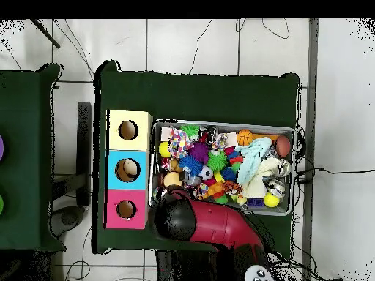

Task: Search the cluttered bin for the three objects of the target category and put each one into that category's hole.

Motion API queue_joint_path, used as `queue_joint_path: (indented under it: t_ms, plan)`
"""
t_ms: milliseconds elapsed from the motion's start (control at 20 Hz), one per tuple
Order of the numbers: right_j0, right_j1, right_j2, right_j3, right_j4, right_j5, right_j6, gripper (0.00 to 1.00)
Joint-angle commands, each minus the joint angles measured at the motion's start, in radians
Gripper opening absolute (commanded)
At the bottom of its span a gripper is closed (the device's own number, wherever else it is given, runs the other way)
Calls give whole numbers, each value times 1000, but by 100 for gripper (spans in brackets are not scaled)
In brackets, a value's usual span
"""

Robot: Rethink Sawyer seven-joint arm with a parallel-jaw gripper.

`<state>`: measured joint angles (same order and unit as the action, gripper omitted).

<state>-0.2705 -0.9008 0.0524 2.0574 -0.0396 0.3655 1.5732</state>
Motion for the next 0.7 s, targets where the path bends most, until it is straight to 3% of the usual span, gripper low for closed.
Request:
queue_joint_path:
  t_ms: [50,250,550,700]
  plan:
    - [-18,169,118,-182,-64,-36,9,100]
    - [8,180,92,-249,-67,-26,37,100]
    - [35,180,49,-260,-56,-69,99,100]
    - [47,170,40,-285,-50,-27,97,100]
